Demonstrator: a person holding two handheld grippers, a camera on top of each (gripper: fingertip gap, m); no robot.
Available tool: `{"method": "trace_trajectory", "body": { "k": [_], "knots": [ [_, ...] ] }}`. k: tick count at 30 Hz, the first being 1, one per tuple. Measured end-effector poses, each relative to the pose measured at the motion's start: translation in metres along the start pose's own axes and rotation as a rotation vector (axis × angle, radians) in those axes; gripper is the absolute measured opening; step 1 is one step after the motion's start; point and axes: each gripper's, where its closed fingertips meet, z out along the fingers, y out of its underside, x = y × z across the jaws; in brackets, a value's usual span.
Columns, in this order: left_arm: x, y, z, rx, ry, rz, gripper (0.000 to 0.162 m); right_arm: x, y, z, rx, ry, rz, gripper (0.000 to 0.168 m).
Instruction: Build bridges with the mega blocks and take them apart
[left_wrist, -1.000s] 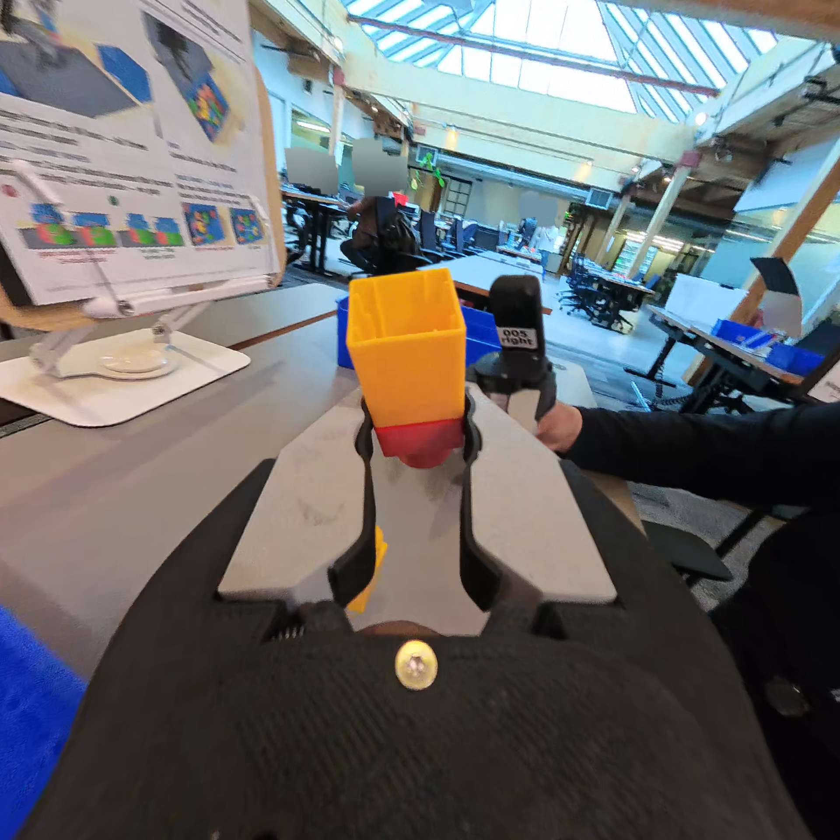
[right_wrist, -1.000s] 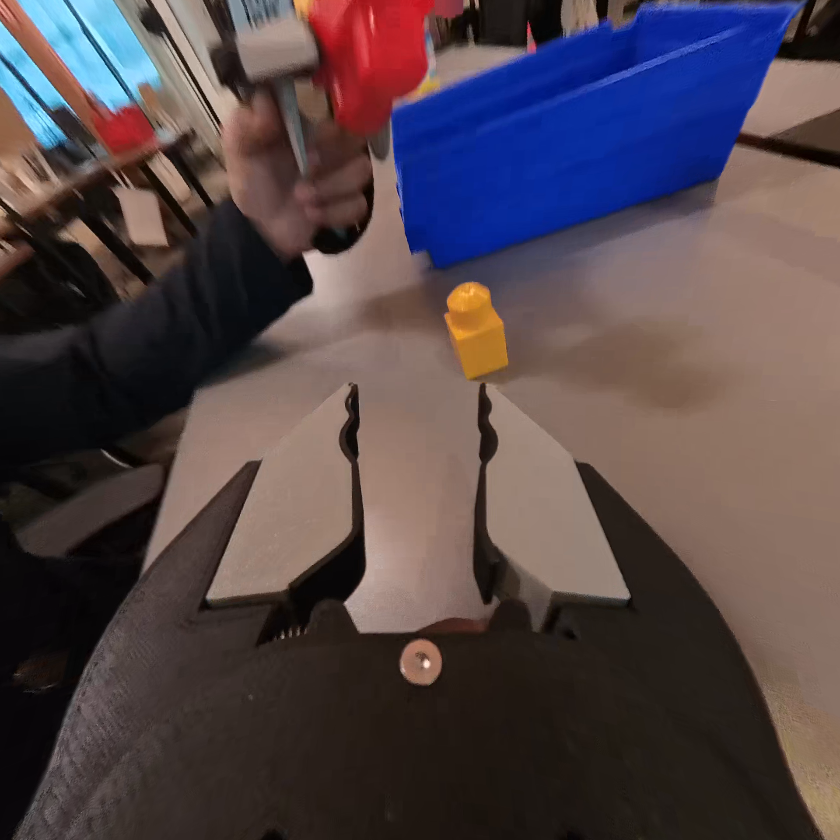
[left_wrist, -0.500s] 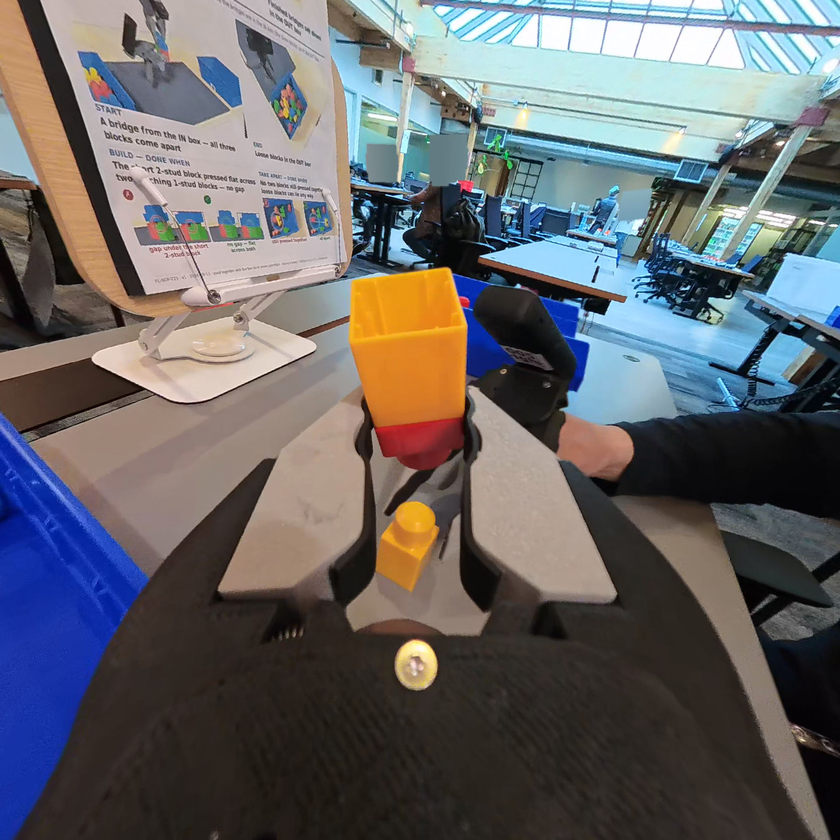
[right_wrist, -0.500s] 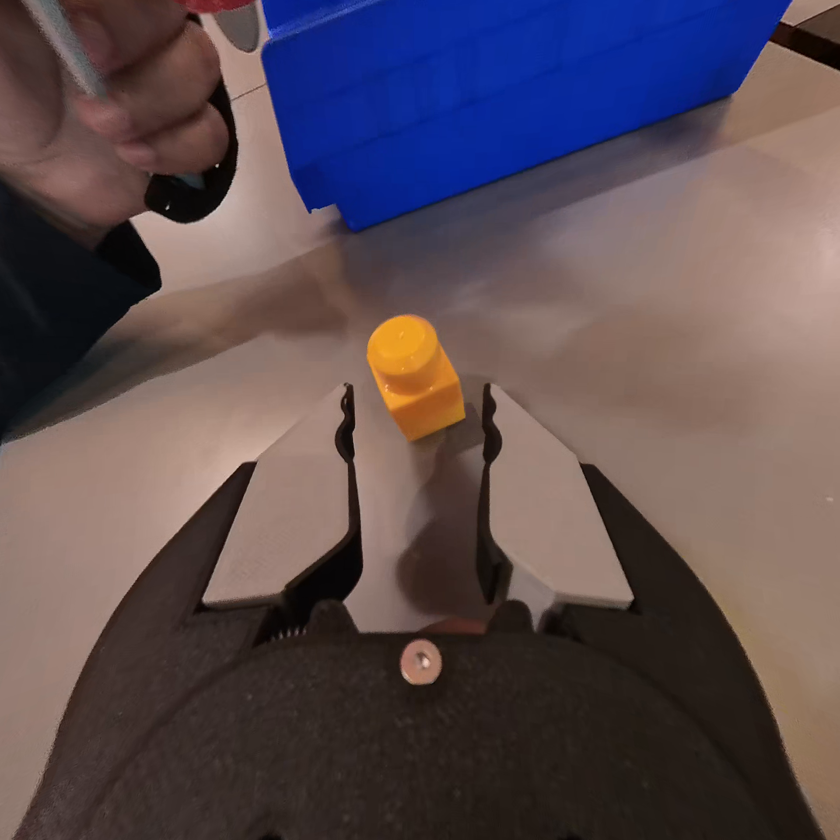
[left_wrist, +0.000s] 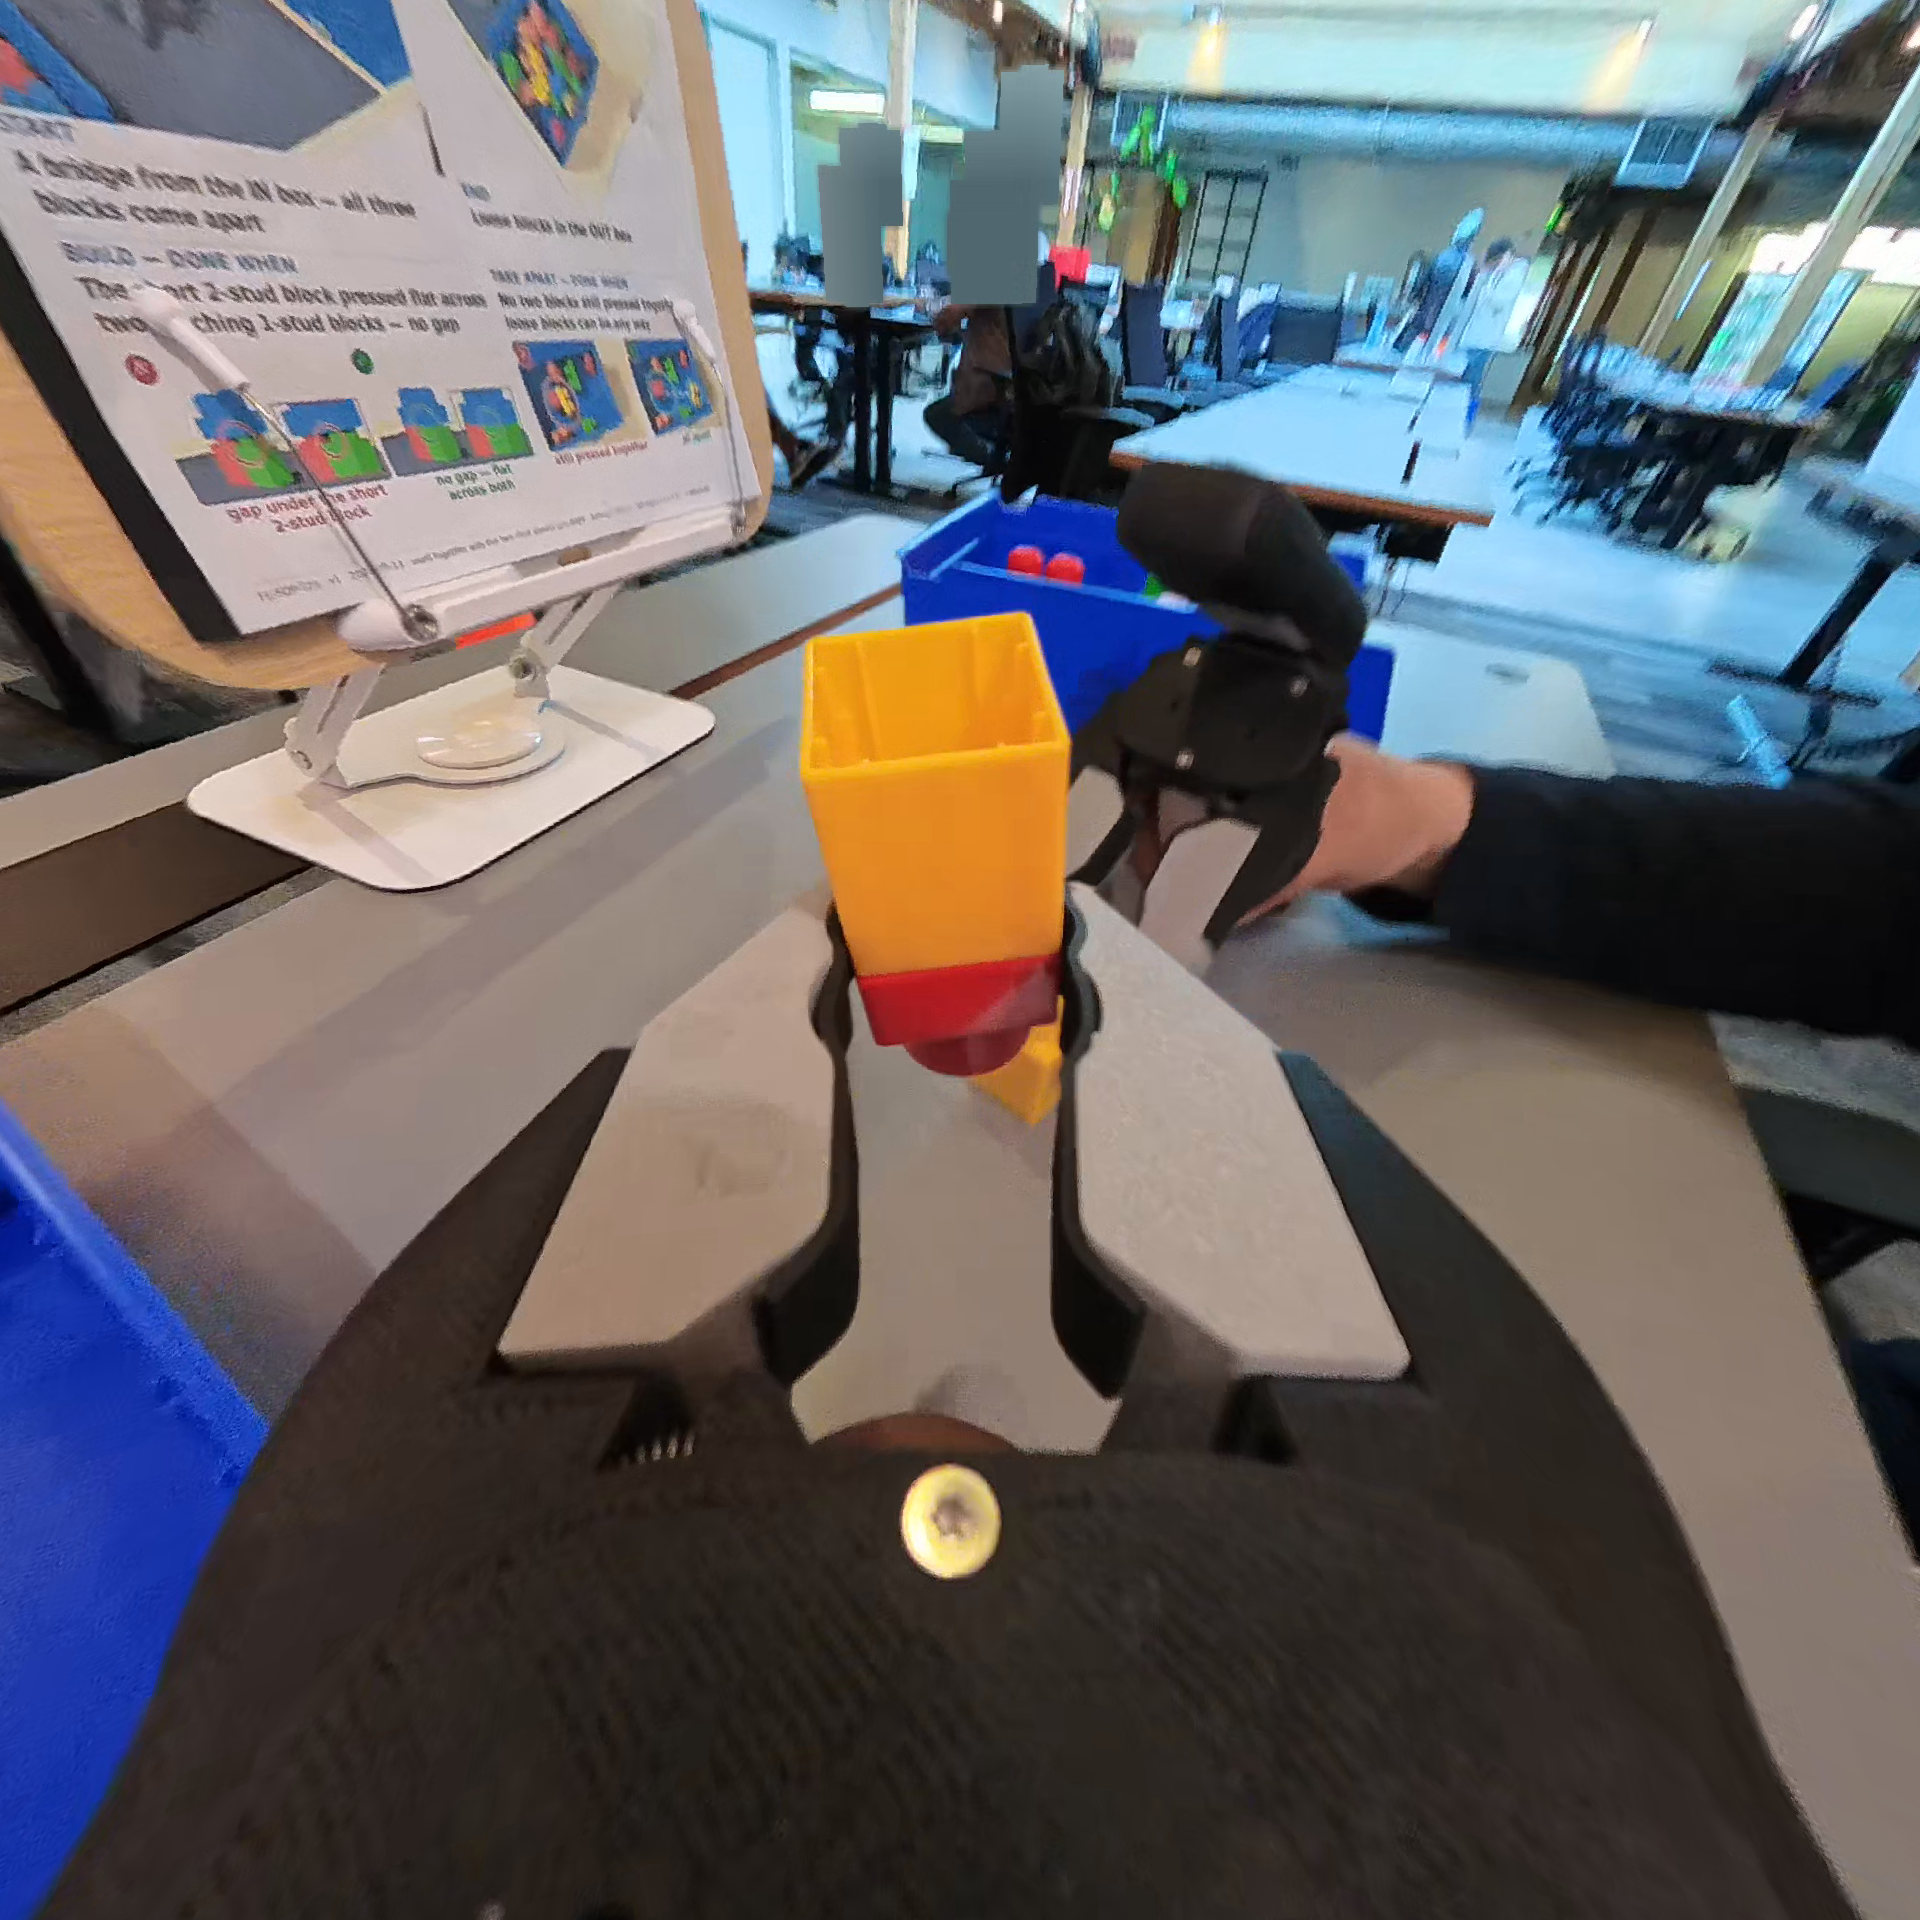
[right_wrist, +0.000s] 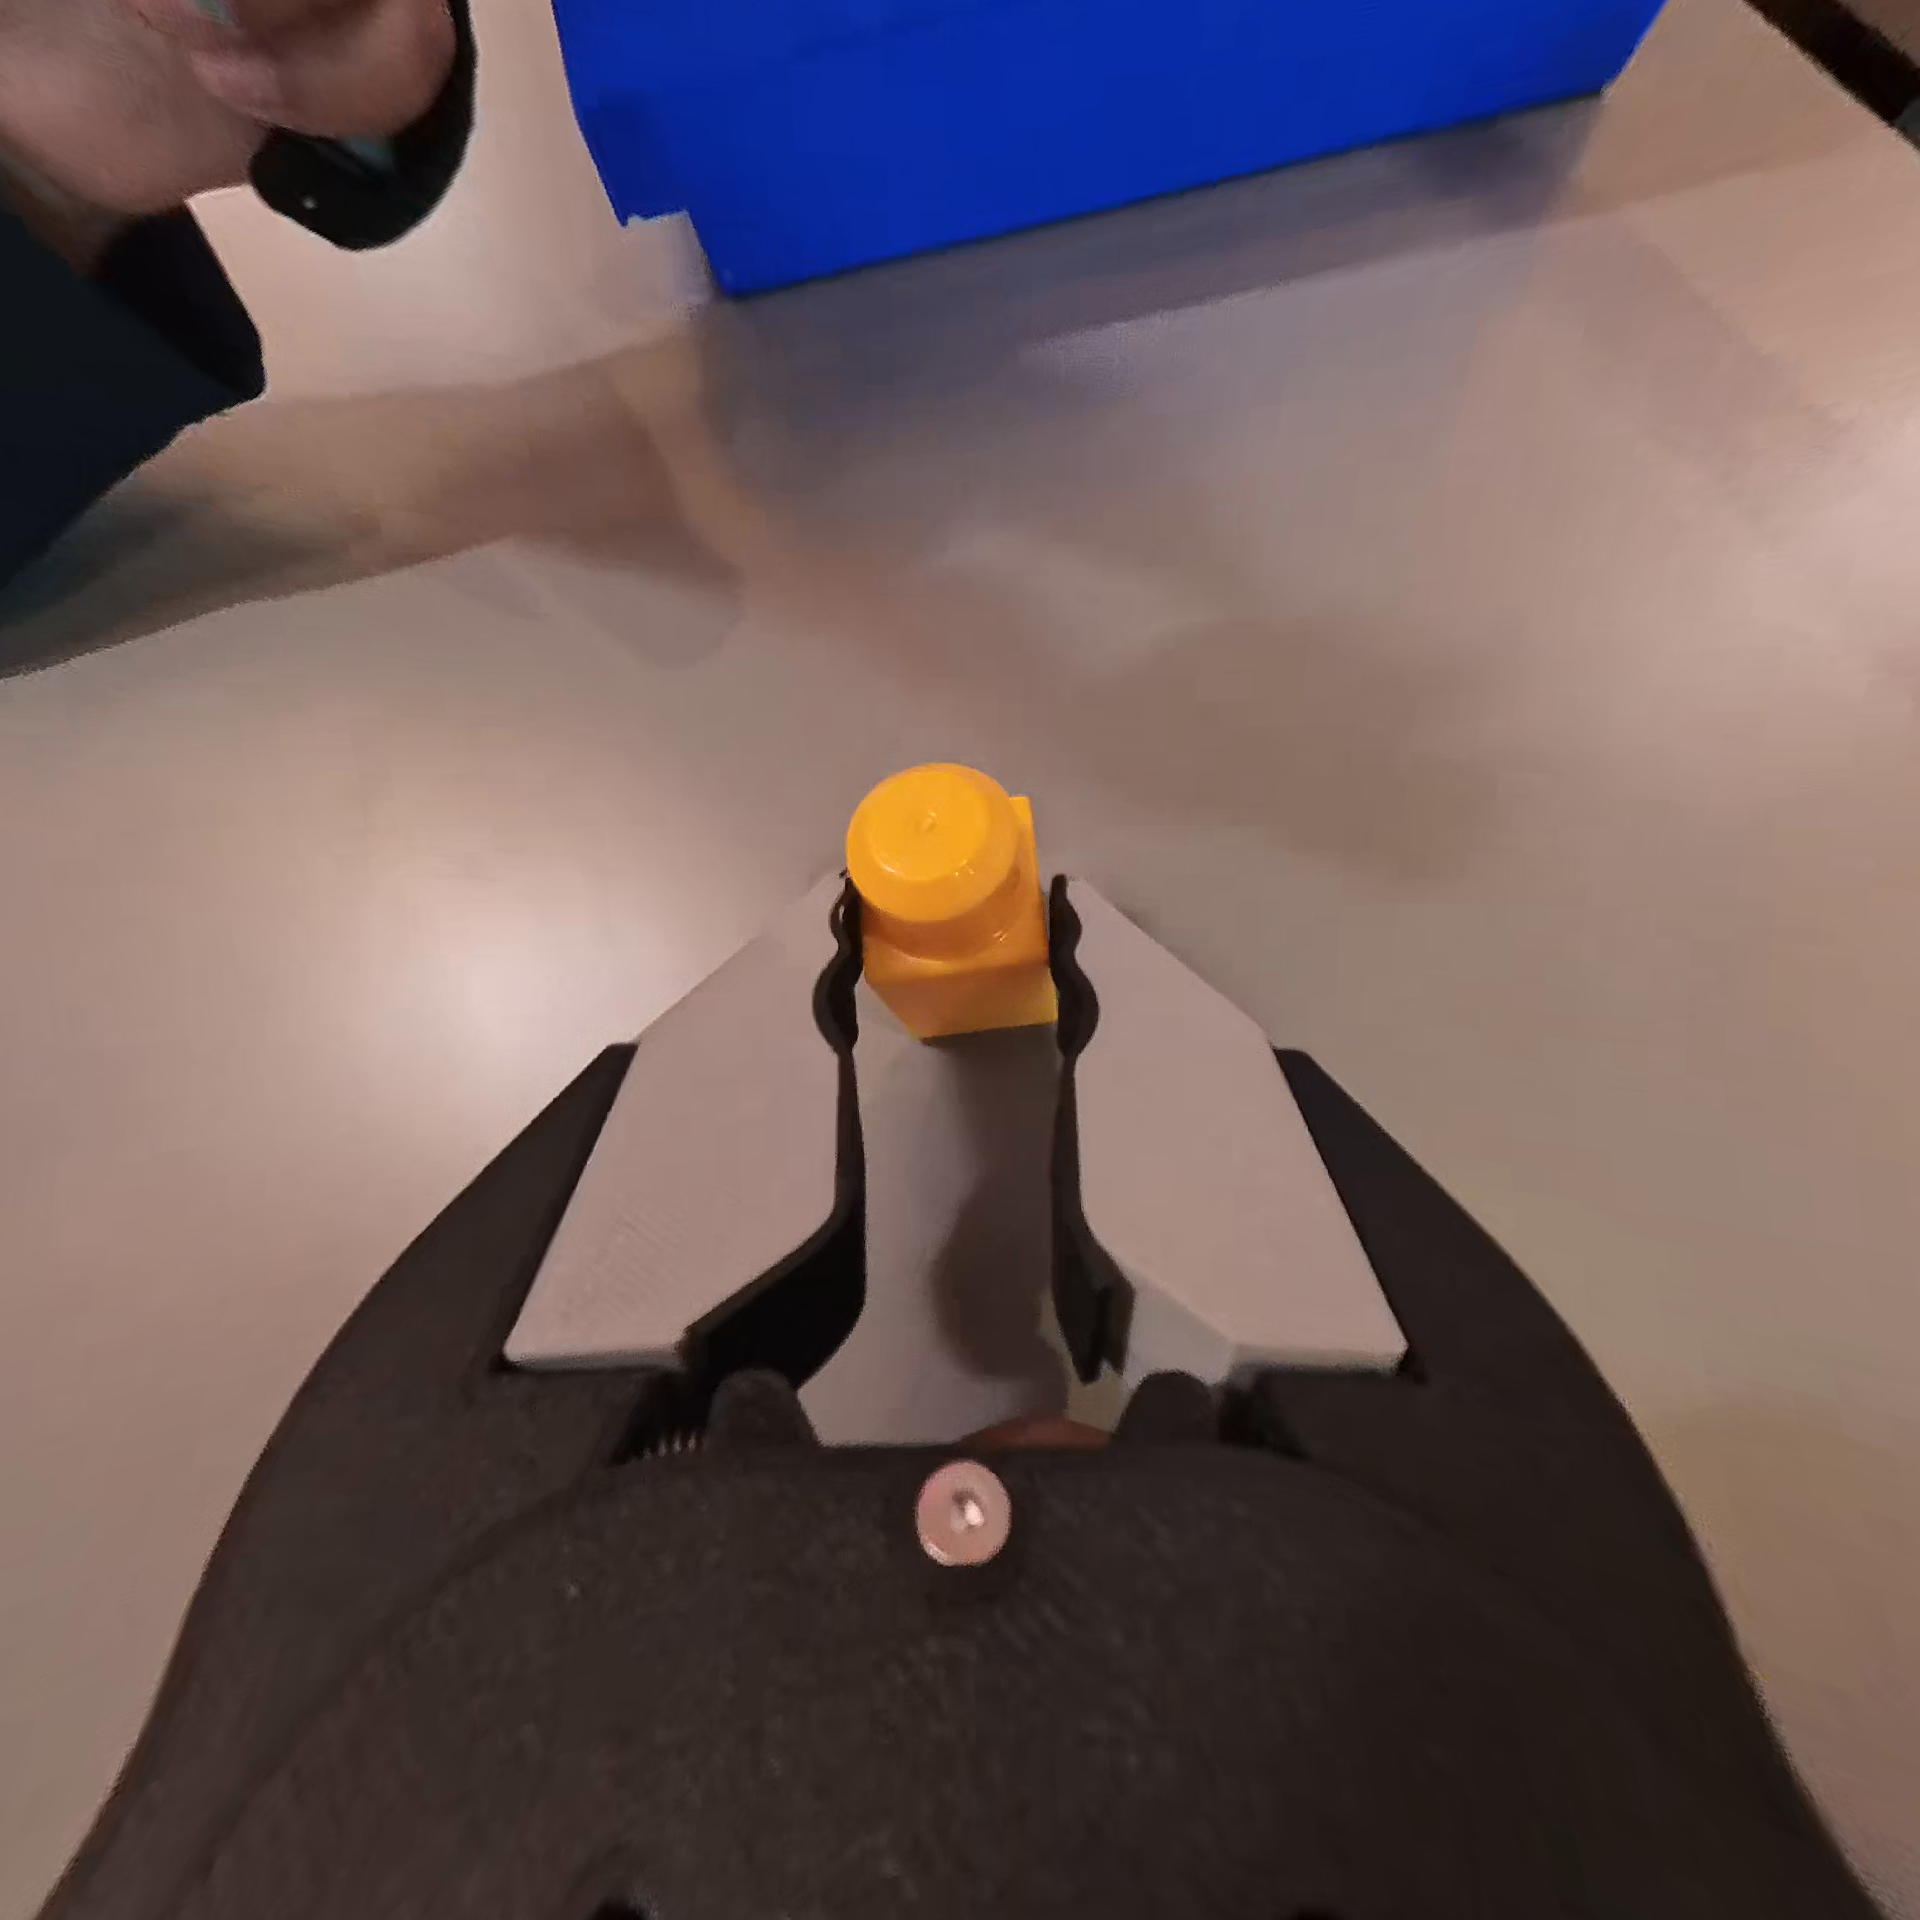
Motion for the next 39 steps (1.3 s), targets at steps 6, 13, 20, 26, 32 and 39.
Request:
{"method": "trace_trajectory", "body": {
  "k": [6, 13, 20, 26, 32, 39],
  "knots": [
    [-0.007, 0.028, 0.021, -0.201, -0.224, 0.425, 0.035, -0.005, 0.013, -0.025, 0.008, -0.069, 0.029, 0.033],
    [0.000, 0.039, 0.038, -0.236, -0.268, 0.623, 0.035, 0.000, 0.019, -0.018, 0.005, -0.065, 0.026, 0.033],
    [-0.002, 0.032, 0.036, -0.237, -0.364, 0.789, 0.036, 0.007, 0.003, -0.042, 0.092, -0.074, 0.106, 0.046],
    [0.001, 0.040, 0.041, -0.293, -0.389, 0.949, 0.036, -0.018, -0.041, -0.064, 0.300, -0.192, 0.162, 0.062],
    [-0.006, 0.046, 0.045, -0.362, -0.460, 1.057, 0.036, -0.018, -0.070, -0.076, 0.463, -0.085, 0.171, 0.043],
    [-0.006, 0.054, 0.051, -0.409, -0.466, 1.065, 0.036, -0.030, -0.068, -0.056, 0.375, 0.063, -0.016, 0.018]
  ]
}}
